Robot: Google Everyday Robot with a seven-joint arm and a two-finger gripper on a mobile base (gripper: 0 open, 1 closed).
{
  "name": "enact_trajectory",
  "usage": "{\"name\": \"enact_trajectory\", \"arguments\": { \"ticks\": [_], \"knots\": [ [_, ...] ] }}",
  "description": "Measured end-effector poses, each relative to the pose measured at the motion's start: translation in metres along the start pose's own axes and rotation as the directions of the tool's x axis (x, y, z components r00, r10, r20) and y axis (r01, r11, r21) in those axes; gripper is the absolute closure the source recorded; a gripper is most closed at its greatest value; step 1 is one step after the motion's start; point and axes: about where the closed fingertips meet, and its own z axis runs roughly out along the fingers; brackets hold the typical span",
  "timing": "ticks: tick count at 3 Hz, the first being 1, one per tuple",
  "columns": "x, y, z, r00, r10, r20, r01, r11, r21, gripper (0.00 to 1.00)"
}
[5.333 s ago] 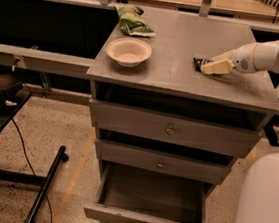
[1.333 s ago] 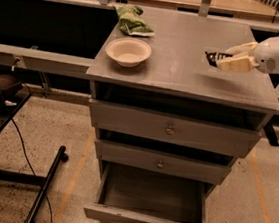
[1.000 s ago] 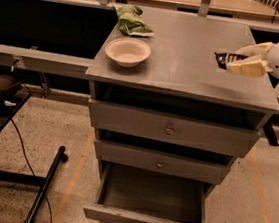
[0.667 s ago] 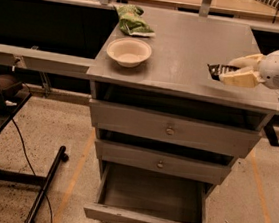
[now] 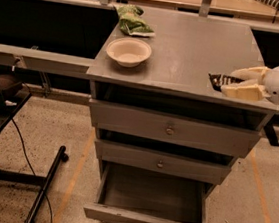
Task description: Place rxbar chocolate into bottom drawer
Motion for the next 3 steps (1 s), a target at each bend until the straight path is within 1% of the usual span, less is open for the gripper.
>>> {"name": "enact_trajectory", "arguments": {
  "ticks": [1, 2, 3],
  "knots": [
    [0.021, 0.060, -0.040, 0.999, 0.006, 0.037, -0.005, 0.9997, -0.022, 1.00],
    [0.020, 0.060, -0.038, 0.999, 0.004, 0.038, -0.003, 0.9997, -0.025, 1.00],
    [0.067, 0.094, -0.021, 0.996, 0.084, 0.007, -0.083, 0.9916, -0.099, 1.00]
  ]
}}
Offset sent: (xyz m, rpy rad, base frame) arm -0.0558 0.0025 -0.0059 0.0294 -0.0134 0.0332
